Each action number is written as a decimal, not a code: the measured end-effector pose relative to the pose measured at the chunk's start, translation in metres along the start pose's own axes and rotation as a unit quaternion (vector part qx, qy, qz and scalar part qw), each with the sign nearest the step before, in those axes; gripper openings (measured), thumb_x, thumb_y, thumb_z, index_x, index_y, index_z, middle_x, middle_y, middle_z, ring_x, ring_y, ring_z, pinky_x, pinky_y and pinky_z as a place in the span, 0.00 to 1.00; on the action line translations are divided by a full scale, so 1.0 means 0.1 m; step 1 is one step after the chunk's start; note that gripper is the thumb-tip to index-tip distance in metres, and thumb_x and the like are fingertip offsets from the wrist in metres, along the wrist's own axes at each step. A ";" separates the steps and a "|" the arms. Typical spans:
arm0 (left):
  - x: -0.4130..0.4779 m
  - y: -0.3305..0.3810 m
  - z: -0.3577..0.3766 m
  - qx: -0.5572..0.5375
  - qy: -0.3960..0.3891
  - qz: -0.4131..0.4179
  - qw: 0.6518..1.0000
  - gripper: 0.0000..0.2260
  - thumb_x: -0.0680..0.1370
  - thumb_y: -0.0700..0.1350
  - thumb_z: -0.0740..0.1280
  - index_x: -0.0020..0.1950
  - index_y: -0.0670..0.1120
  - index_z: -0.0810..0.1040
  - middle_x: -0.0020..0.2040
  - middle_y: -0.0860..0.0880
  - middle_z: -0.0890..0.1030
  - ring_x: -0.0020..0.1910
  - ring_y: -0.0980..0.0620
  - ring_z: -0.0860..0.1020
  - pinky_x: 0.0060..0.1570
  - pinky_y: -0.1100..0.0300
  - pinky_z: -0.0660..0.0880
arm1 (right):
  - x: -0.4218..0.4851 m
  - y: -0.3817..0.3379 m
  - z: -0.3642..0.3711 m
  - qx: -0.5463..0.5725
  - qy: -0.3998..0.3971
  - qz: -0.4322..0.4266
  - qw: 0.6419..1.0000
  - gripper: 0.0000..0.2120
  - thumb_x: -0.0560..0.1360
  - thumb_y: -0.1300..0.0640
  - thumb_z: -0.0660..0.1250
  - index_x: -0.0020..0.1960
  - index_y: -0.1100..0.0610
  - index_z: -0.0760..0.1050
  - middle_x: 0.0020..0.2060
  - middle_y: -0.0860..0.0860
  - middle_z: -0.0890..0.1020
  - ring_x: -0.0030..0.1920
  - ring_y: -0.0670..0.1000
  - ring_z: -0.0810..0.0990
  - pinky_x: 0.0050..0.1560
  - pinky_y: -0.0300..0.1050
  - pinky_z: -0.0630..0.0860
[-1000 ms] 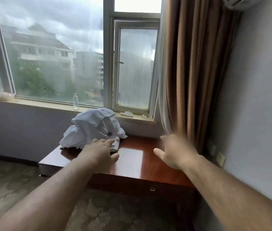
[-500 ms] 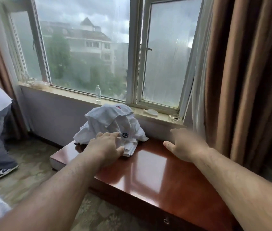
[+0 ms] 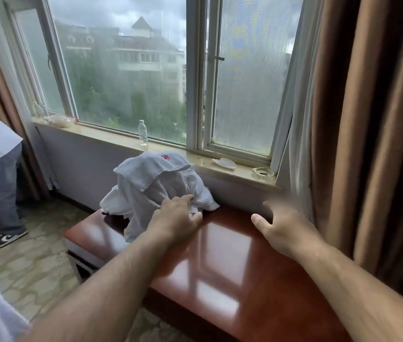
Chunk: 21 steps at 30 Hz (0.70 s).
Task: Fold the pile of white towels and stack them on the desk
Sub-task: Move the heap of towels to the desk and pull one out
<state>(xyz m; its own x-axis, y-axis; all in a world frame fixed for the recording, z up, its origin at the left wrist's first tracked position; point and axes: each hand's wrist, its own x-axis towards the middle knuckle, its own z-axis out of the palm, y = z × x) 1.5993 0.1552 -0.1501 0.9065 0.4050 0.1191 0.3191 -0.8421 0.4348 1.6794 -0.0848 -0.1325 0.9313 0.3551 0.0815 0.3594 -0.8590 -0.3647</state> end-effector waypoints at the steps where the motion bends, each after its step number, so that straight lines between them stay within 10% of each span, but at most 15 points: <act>1: 0.03 0.00 0.07 -0.002 0.009 0.003 1.000 0.28 0.80 0.58 0.61 0.79 0.52 0.63 0.75 0.49 0.70 0.75 0.46 0.63 0.71 0.47 0.63 | 0.04 0.02 0.05 0.012 0.000 0.001 1.000 0.30 0.79 0.34 0.59 0.76 0.48 0.65 0.71 0.52 0.72 0.70 0.55 0.72 0.67 0.51 0.71; 21: 2.29 -1.13 1.05 0.048 0.026 -0.018 0.998 0.32 0.79 0.63 0.60 0.79 0.51 0.61 0.75 0.48 0.68 0.74 0.44 0.63 0.70 0.46 0.63 | 2.12 -0.35 1.29 0.017 -0.032 0.046 0.998 0.26 0.79 0.37 0.61 0.73 0.48 0.69 0.66 0.52 0.76 0.66 0.54 0.75 0.65 0.50 0.73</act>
<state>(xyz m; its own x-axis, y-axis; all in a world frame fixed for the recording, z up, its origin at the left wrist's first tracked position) 1.8002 0.3053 -0.2657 0.8792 0.4516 0.1520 0.3788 -0.8559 0.3522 1.8563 0.0681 -0.2221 0.9541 0.2991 -0.0124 0.2696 -0.8766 -0.3987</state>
